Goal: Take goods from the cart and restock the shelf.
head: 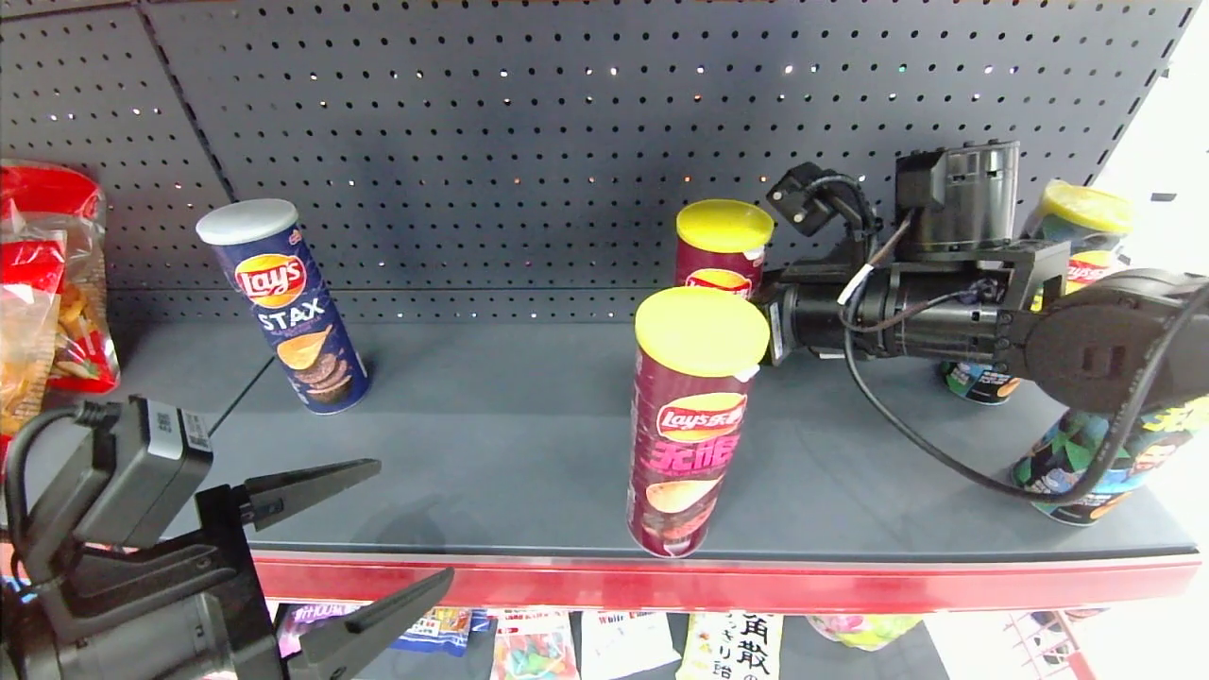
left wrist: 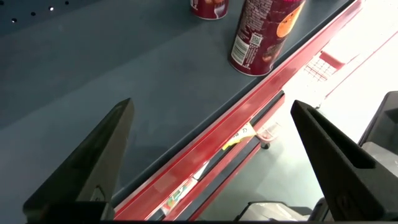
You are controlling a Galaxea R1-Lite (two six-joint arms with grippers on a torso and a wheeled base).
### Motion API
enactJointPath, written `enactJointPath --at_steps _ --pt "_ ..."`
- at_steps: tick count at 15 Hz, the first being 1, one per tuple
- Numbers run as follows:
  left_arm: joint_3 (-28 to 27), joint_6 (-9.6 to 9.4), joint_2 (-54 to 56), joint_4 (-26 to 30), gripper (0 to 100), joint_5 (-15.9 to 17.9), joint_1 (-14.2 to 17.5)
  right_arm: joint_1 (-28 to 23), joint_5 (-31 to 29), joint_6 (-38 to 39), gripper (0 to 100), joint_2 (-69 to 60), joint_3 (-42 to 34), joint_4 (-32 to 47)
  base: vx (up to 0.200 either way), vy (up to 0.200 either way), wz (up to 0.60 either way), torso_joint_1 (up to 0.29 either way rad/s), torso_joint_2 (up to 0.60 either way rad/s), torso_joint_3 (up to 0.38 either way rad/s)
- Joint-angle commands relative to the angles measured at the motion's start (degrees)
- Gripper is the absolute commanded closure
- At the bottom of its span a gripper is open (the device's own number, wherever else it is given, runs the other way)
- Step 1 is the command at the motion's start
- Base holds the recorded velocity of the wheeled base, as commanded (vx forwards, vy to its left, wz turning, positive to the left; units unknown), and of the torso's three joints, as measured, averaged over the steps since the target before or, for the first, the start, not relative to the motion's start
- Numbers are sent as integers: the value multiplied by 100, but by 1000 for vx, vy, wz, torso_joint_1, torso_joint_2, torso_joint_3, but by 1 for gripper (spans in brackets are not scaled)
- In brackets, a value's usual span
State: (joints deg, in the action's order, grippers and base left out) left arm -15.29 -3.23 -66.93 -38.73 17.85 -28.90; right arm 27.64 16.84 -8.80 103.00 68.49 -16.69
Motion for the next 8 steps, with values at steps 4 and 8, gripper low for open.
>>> enactJointPath --at_steps 4,8 --pt "-115 -2 -268 -12 0 -1 -1 -83 -330 28 0 -983 -1022 -1 0 0 0 0 0 0" --pt "-537 -11 -769 -12 0 8 -19 -584 -515 19 0 -1827 -2041 -1 0 0 0 0 0 0"
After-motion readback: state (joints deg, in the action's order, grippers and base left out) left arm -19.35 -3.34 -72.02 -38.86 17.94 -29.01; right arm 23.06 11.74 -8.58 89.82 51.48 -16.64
